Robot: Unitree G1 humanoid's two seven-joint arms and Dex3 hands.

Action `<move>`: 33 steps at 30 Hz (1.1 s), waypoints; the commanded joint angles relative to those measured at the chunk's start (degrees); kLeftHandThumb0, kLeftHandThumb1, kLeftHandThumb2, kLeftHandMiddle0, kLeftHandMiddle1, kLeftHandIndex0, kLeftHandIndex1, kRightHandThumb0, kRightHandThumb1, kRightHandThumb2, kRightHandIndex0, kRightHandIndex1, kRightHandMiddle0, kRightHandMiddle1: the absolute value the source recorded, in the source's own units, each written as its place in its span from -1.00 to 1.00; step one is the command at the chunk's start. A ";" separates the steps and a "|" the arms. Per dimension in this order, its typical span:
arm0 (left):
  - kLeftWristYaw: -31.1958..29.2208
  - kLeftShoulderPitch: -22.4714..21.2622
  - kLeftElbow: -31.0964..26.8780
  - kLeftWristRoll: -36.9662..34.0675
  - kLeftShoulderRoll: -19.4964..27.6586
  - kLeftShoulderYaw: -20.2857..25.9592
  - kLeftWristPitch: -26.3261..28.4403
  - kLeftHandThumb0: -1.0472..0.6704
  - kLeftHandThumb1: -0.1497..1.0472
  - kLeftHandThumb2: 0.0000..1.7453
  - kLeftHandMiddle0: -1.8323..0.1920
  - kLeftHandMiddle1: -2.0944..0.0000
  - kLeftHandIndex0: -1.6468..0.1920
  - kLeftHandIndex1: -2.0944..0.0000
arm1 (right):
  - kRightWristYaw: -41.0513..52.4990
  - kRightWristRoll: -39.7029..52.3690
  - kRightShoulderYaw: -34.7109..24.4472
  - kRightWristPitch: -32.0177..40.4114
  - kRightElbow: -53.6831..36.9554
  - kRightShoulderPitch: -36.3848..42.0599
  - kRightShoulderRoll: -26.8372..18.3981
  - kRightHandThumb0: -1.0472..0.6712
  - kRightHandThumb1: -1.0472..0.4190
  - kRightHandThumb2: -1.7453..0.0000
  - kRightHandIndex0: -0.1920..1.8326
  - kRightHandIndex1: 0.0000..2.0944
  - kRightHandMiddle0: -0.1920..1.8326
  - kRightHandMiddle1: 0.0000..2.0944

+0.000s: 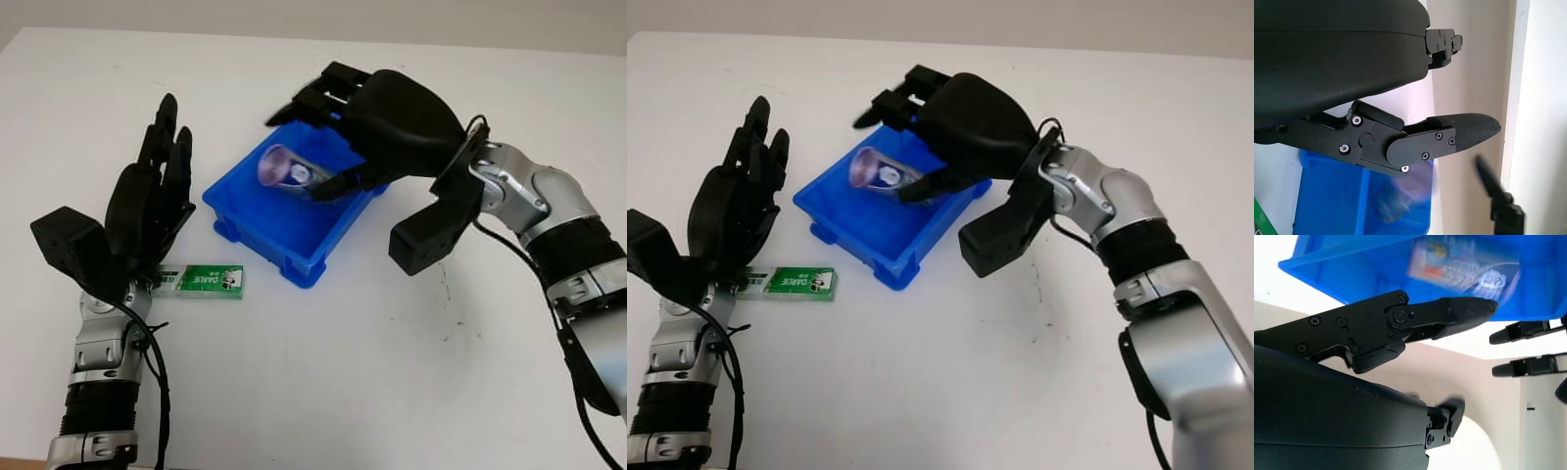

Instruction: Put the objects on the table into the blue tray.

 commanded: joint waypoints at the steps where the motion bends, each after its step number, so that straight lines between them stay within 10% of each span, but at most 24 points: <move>1: -0.01 -0.54 0.26 0.28 -0.06 -0.19 -0.74 -0.60 1.00 -0.29 0.90 0.94 0.89 0.95 | 0.57 1.30 -1.54 0.77 -2.48 1.65 -0.87 -0.75 -1.00 0.56 -0.98 -0.97 -0.99 -0.89; 11: -0.44 -0.86 0.92 0.17 0.51 0.15 -1.29 -0.60 1.00 -0.30 0.91 0.95 0.90 0.95 | 5.02 20.23 -12.43 5.99 -6.37 9.11 2.04 -0.75 -1.00 0.34 -0.99 -0.99 -0.98 -0.92; 20: -2.74 -0.89 -0.10 -0.78 3.26 1.28 -0.82 -0.60 1.00 -0.31 0.91 0.95 0.88 0.94 | 12.40 41.58 -24.73 26.79 -18.11 22.62 6.15 -0.64 -1.00 0.23 -0.99 -0.99 -1.00 -0.95; 33: -6.53 1.36 -13.46 -2.46 13.86 6.80 3.43 -0.57 1.00 -0.40 0.82 0.94 0.81 0.93 | 12.47 50.26 -31.72 46.09 -39.24 39.71 11.62 -0.61 -1.00 0.16 -1.00 -1.00 -1.00 -1.00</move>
